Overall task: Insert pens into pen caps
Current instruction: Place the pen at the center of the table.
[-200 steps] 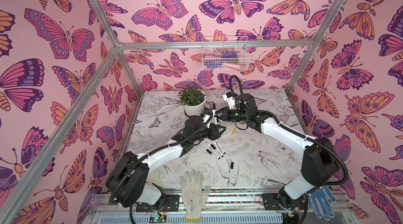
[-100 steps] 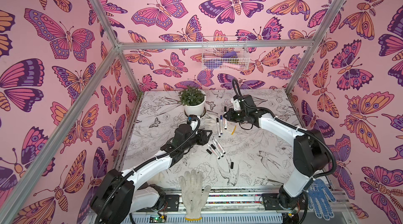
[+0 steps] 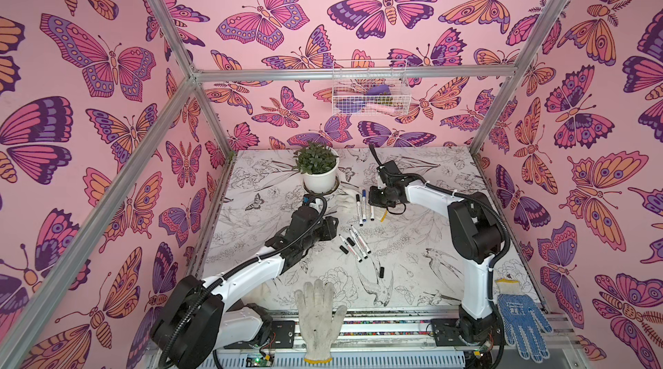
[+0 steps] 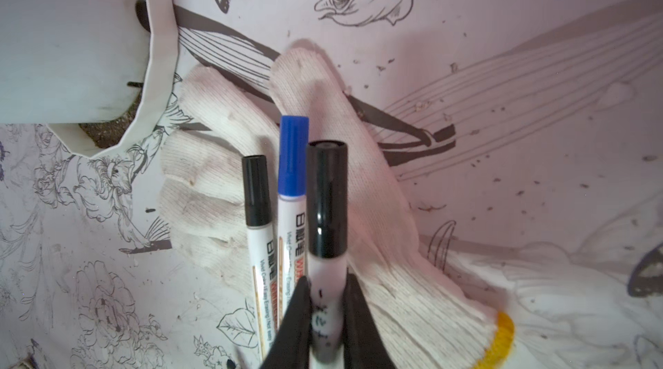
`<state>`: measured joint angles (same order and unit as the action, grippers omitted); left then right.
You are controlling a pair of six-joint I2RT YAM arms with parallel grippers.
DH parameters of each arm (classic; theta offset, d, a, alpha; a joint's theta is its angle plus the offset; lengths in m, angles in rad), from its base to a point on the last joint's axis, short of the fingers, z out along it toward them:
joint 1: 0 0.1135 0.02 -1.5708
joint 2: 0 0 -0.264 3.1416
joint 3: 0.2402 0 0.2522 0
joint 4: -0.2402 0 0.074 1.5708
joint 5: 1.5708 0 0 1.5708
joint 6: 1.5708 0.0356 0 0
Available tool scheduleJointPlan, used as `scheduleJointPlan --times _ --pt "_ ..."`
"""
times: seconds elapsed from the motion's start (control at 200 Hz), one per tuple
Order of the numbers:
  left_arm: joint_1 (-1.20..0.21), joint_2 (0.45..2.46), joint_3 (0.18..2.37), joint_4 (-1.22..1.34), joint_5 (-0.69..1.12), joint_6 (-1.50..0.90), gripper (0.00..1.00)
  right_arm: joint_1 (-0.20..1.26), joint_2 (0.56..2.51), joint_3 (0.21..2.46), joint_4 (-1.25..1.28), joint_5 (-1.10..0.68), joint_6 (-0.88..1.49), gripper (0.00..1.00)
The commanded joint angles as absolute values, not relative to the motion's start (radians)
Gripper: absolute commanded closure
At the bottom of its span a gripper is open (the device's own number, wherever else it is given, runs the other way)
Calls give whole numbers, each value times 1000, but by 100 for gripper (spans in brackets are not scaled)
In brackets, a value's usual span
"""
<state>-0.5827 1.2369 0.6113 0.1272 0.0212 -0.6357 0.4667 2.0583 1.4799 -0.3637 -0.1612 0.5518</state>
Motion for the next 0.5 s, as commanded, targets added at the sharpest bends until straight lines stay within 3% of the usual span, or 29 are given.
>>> scheduleJointPlan --times 0.0,0.16,0.496 --pt "-580 1236 622 99 -5 -645 43 466 2060 1502 -385 -153 542 68" --pt "-579 1250 629 102 -13 -649 43 469 1967 1423 -361 -138 559 46" --pt "-578 1316 638 111 -24 -657 43 654 1806 1255 -499 -133 382 52"
